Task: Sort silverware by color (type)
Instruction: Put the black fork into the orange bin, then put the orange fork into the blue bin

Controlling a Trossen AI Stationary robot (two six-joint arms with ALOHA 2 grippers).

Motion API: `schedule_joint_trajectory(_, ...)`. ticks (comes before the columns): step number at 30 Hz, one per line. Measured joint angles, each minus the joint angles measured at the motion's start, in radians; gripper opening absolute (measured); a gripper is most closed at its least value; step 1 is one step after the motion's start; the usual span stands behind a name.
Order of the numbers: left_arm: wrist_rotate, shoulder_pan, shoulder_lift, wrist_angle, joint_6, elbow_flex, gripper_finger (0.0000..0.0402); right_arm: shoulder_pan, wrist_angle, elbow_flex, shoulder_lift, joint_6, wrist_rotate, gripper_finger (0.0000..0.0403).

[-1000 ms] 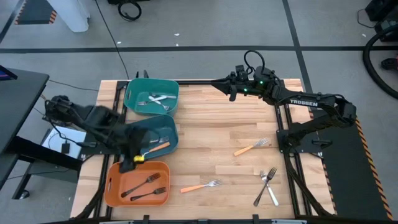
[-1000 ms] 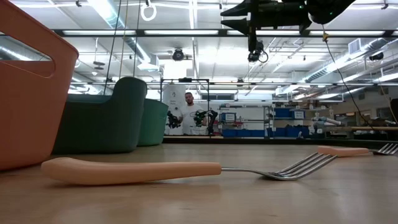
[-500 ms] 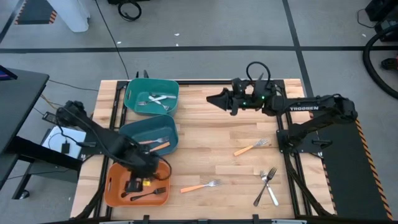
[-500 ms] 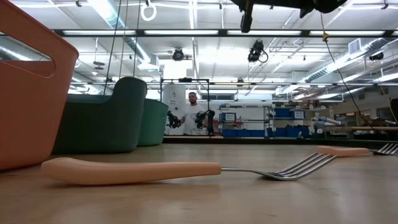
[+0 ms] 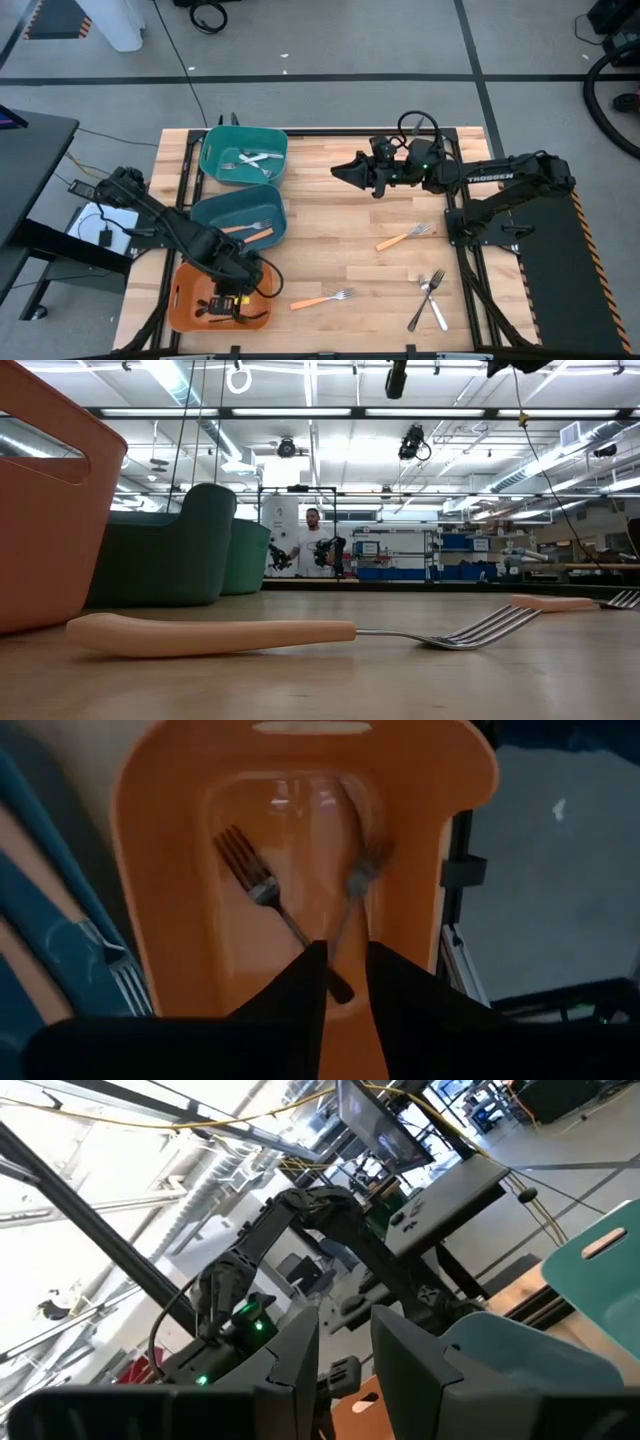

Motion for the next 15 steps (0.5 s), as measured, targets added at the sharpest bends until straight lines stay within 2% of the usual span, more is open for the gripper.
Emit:
schedule_joint_trajectory(8,-0.064,0.03,-0.101,-0.036,-0.076,0.0,0.0084,0.041,-0.081,0.0,0.0,-0.004,-0.103,0.0103)
schedule_joint_trajectory(12,-0.144,0.049,-0.175,-0.029,-0.124,0.0,0.0084,0.104,-0.24,0.0,0.0,-0.035,-0.096,0.0103)
schedule_joint_trajectory(15,-0.245,0.06,-0.224,0.015,-0.163,0.0,0.0084,0.175,-0.365,0.0,0.001,-0.068,-0.034,0.0103)
